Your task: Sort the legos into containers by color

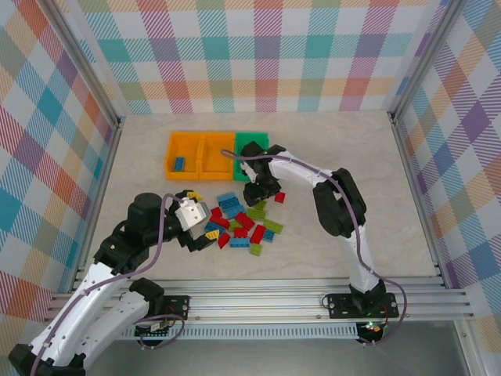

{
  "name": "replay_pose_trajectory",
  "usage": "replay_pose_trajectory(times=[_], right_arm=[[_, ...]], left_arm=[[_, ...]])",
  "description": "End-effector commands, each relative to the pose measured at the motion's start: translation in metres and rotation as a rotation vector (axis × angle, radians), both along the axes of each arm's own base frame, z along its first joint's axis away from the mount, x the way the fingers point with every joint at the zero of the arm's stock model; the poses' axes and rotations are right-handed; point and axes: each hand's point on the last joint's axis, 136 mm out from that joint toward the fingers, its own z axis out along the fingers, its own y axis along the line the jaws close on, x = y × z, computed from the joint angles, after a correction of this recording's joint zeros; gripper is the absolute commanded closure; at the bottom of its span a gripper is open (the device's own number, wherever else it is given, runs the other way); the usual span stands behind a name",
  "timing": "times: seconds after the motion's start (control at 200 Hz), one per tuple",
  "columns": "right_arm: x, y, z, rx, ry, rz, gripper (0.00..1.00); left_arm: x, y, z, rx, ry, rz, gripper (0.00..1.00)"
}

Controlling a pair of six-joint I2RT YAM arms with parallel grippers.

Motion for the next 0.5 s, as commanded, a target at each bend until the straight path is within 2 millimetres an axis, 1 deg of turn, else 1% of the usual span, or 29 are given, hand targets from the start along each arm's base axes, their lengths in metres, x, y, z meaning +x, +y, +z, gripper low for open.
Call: replay_pose_trajectory(times=[0.0,0.115,0.245,0.295,0.34,0.495], right_arm=[[-0.005,0.005,-0.007,-0.03,0.028,-0.043,0.44],[-0.009,0.01,-0.013,-0.052,0.047,-0.067,0.44],[-0.016,0.02,-0.016,-0.03,0.085,-0.073,0.31],[-0.018,0.024,-0.016,-0.009,0.101,-0.081,0.3],[-0.019,0.027,-0.016,-0.001,0.108,-0.084,0.33],[-0.013,0.02,-0.024,-0.058,0.091,-0.103,0.56]], left_arm=[[-0.001,-0.002,0.0,-0.001,-0.014,-0.012,0.0],[-0.001,-0.002,0.0,-0.002,-0.013,-0.015,0.0],[-0.001,-0.002,0.0,-0.002,-0.013,-0.014,0.0],[-0.002,-0.002,0.001,-0.002,-0.015,-0.015,0.0],[-0.002,-0.002,0.001,-0.001,-0.016,-0.016,0.0],[-0.002,-0.002,0.001,-0.002,-0.017,-0.017,0.0]])
